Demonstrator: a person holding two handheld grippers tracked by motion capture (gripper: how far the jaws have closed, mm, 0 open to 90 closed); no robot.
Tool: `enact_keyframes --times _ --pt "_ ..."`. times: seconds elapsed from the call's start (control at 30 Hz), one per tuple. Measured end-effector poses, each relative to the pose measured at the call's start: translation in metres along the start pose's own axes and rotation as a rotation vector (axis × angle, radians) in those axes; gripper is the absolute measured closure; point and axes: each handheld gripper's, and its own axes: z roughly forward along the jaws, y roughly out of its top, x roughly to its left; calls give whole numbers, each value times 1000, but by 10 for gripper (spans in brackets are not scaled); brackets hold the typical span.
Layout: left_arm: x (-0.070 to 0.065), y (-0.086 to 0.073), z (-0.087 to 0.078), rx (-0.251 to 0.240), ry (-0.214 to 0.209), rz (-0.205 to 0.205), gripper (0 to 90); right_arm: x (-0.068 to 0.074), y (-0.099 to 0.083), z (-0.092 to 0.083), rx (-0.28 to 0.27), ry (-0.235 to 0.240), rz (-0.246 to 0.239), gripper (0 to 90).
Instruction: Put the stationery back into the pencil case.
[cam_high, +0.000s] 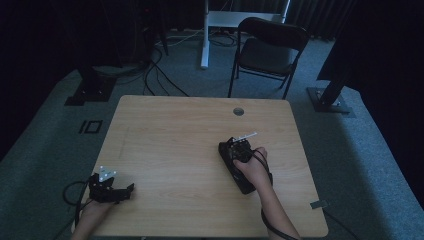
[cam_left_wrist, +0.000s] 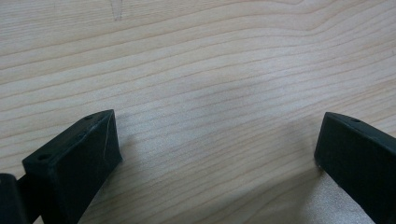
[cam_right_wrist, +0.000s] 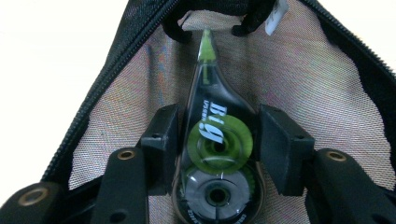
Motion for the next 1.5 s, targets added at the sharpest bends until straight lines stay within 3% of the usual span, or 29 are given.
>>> enact_keyframes --times 0.2,0.63,1.0,1.5 --pt "0 0 0 0 -2 3 2 1 0 -3 -6 20 0 478" --pt "0 0 0 0 -2 2 2 -5 -3 -28 -119 68 7 446" --pt "0 0 0 0 -2 2 2 -11 -10 -44 -171 97 12 434" --pt "0 0 0 0 -2 2 2 -30 -22 -65 -234 96 44 408"
